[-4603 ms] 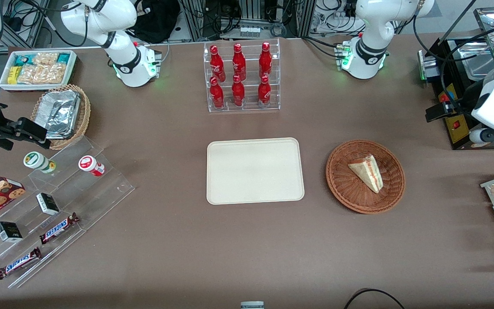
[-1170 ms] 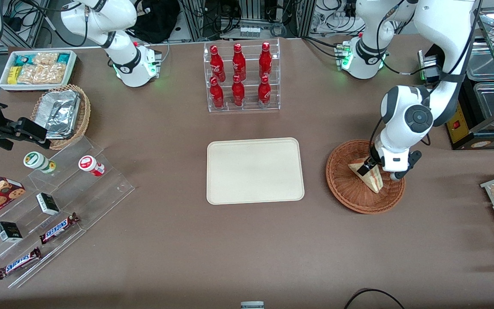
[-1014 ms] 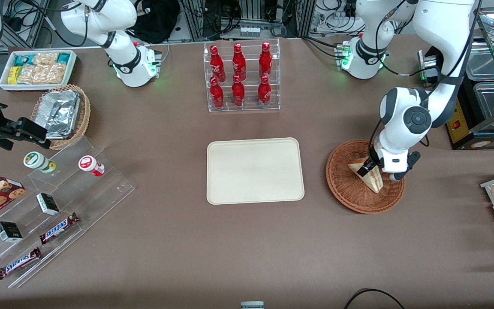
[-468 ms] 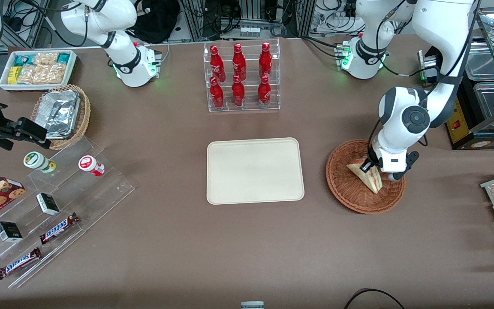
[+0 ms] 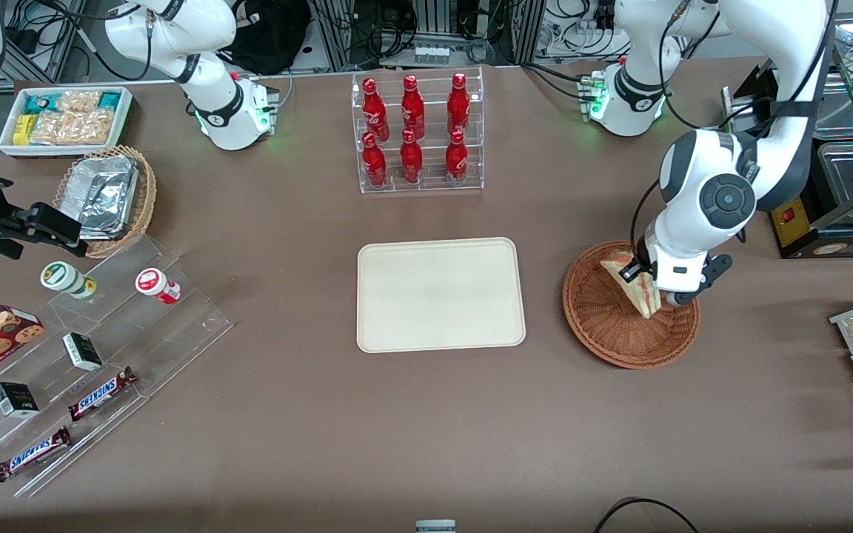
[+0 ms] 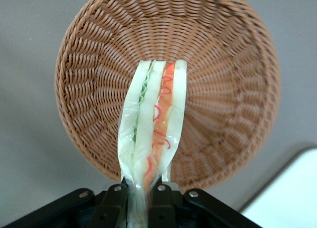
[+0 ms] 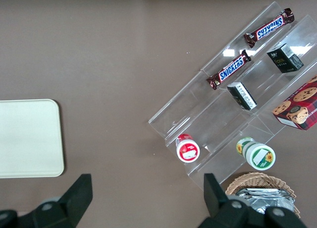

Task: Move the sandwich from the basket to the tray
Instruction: 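Carry the held sandwich over to the cream tray and lower it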

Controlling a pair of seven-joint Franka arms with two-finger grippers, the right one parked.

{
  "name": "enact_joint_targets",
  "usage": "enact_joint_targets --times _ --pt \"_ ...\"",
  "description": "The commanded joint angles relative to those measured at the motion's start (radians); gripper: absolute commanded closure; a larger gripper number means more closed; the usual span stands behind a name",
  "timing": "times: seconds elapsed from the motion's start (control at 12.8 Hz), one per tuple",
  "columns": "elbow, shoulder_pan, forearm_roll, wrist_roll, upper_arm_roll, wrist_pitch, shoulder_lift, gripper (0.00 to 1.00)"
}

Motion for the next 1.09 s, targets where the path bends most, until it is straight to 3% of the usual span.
enact_joint_targets --times 0.0,0.31,1.01 --pt "0.054 -0.076 0.011 0.007 0.005 -0.036 0.034 0.93" --pt "0.138 -0.208 0.011 0.006 0.005 -0.038 0.120 0.94" --pt "0.482 -0.426 -0.026 -0.025 -0.003 -0.038 0.440 0.96"
